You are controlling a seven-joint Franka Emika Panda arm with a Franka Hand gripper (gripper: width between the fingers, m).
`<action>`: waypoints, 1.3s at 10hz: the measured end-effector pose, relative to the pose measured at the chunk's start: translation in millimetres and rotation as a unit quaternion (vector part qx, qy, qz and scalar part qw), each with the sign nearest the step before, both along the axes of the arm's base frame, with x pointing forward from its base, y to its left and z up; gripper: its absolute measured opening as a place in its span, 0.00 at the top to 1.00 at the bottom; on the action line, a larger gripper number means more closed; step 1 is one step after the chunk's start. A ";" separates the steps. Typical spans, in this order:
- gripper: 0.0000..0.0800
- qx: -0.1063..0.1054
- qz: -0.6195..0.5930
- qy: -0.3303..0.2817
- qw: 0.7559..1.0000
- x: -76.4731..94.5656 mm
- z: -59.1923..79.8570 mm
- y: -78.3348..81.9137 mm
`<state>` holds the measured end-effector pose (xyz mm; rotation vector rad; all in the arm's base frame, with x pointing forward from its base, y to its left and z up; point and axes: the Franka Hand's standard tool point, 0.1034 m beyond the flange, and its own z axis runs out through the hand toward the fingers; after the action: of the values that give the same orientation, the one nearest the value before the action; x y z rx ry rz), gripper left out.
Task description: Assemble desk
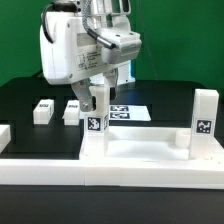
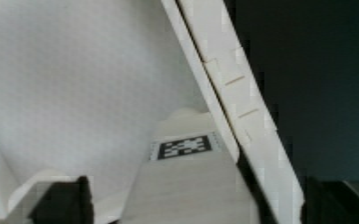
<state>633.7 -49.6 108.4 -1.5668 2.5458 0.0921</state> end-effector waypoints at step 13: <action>0.19 0.025 0.041 0.014 0.999 -32.7 19.5 93.4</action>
Offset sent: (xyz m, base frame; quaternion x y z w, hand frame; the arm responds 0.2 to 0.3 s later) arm -0.0059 0.0220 0.0482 -0.0179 -0.0336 0.0479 0.9981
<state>601.0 43.8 127.9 -1.6626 2.4778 0.1871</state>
